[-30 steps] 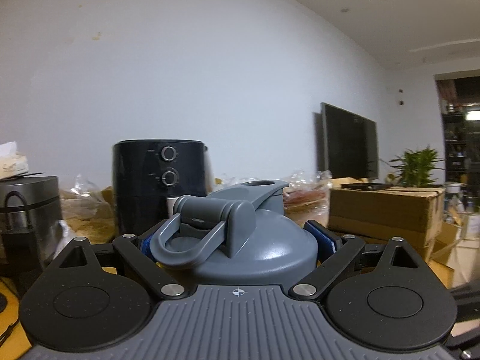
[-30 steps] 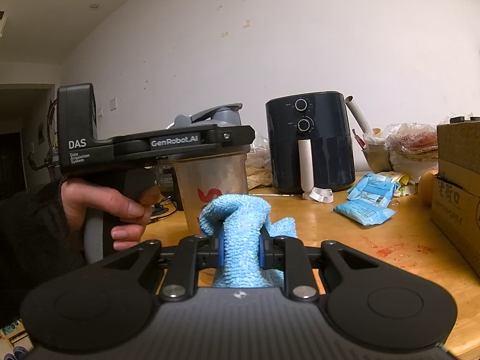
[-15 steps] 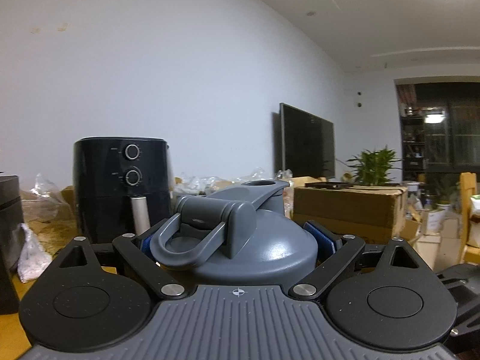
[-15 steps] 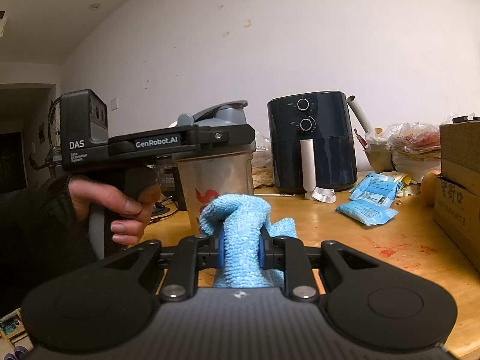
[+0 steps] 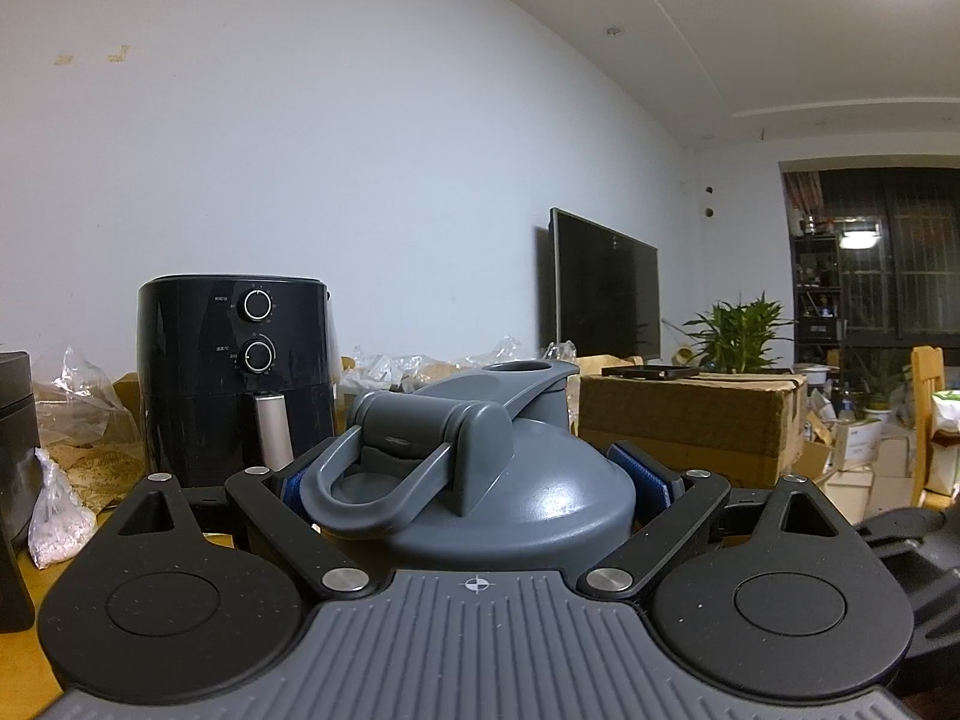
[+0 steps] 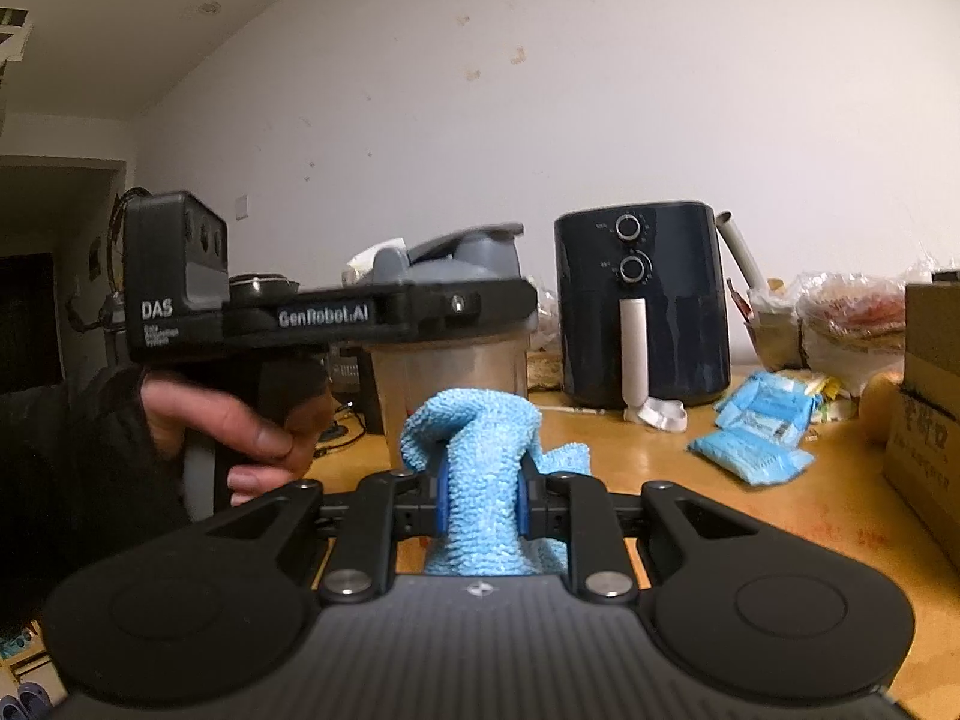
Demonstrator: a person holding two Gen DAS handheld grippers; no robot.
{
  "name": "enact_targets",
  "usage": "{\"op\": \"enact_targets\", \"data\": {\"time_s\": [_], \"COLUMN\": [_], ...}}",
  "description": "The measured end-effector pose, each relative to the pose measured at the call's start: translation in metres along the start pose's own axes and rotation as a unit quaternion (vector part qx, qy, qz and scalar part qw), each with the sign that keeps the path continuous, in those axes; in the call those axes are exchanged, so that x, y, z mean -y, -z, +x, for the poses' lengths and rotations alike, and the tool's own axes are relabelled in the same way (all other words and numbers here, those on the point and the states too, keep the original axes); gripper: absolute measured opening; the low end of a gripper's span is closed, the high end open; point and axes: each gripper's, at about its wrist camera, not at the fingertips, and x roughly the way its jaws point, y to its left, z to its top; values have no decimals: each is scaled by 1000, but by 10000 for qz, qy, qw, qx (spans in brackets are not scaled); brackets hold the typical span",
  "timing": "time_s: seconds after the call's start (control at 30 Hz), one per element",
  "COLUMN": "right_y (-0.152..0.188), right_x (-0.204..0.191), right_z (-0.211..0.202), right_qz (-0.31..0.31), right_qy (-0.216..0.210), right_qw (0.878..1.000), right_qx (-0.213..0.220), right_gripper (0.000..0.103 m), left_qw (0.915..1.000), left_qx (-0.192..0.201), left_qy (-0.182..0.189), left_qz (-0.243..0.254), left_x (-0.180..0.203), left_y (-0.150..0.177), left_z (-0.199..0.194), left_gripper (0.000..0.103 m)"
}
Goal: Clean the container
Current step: 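Rotate the shaker bottle by its grey lid with the left gripper while the right gripper holds the cloth, then wipe the blue cloth up the red-printed bottle wall with the right gripper while the left gripper holds it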
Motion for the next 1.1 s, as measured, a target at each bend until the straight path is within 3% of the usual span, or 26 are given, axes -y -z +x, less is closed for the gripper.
{"op": "enact_targets", "data": {"time_s": [0.67, 1.1], "right_y": [-26, -13], "right_x": [4, 6], "right_z": [25, 30], "right_qz": [-693, -706], "right_qy": [-496, -559], "right_qw": [9964, 9958], "right_qx": [10, -192], "right_gripper": [17, 15], "left_qw": [10000, 10000], "left_qx": [-31, -39], "left_qy": [30, 26], "left_qz": [-26, -4], "left_x": [-5, -5], "left_y": [-5, -5], "left_z": [3, 3], "left_gripper": [94, 95]}}
